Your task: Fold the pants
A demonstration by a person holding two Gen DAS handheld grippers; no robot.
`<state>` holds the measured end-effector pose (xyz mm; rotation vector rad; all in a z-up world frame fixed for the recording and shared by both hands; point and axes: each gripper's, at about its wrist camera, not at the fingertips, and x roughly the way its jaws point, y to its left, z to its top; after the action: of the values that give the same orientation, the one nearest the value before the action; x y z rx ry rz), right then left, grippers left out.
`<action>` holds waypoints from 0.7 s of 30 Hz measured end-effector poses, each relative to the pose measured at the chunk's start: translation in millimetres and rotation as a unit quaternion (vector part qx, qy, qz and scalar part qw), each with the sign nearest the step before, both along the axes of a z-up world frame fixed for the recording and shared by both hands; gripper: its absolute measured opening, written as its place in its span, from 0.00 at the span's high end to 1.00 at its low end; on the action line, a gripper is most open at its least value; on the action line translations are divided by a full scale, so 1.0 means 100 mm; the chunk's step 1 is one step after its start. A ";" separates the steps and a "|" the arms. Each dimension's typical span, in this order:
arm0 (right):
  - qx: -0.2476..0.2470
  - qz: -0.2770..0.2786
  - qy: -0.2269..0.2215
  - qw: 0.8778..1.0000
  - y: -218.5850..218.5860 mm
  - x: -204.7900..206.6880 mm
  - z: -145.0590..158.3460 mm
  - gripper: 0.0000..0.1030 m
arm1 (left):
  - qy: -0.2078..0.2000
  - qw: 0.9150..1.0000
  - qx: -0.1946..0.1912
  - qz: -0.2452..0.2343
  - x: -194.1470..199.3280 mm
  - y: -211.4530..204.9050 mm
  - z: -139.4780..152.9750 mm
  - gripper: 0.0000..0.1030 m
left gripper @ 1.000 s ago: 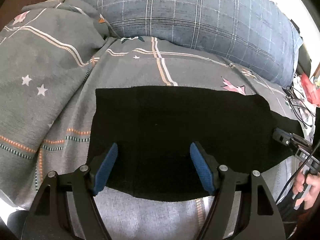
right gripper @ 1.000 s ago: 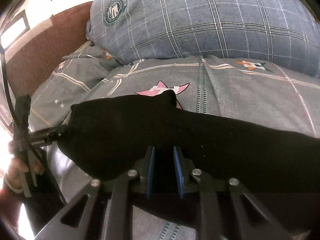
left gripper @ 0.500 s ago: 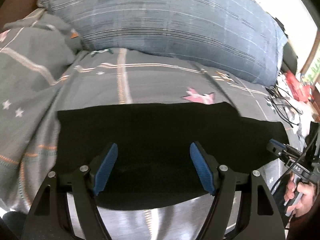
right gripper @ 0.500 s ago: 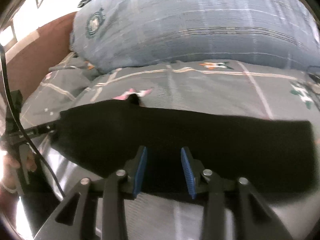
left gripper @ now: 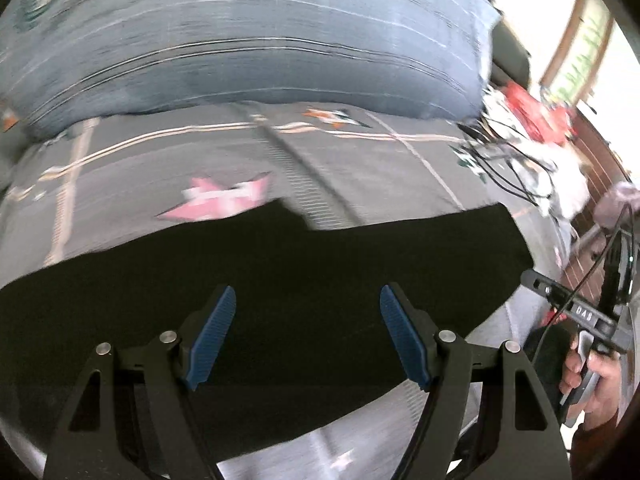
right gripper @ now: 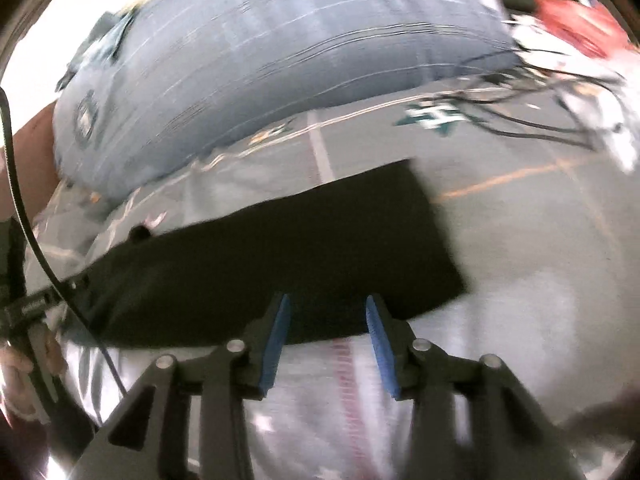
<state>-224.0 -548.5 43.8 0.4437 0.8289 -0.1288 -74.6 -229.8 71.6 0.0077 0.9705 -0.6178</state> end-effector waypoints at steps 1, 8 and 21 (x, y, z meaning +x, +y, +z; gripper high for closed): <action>0.004 -0.008 -0.001 1.000 -0.04 -0.02 0.00 0.57 | 0.001 1.000 0.000 -0.010 0.01 -0.08 0.00 0.27; 0.007 -0.068 0.036 0.997 -0.37 0.05 -0.08 0.52 | 0.012 0.999 -0.005 -0.052 0.07 -0.62 0.01 0.27; 0.060 -0.061 0.020 0.996 -0.40 0.05 -0.15 0.49 | 0.047 0.980 -0.025 -0.191 0.39 -1.71 0.10 0.20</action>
<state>-219.3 -588.7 28.4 0.6071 0.8522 -0.2013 -35.3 -401.1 81.5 0.1241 1.0546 -1.0030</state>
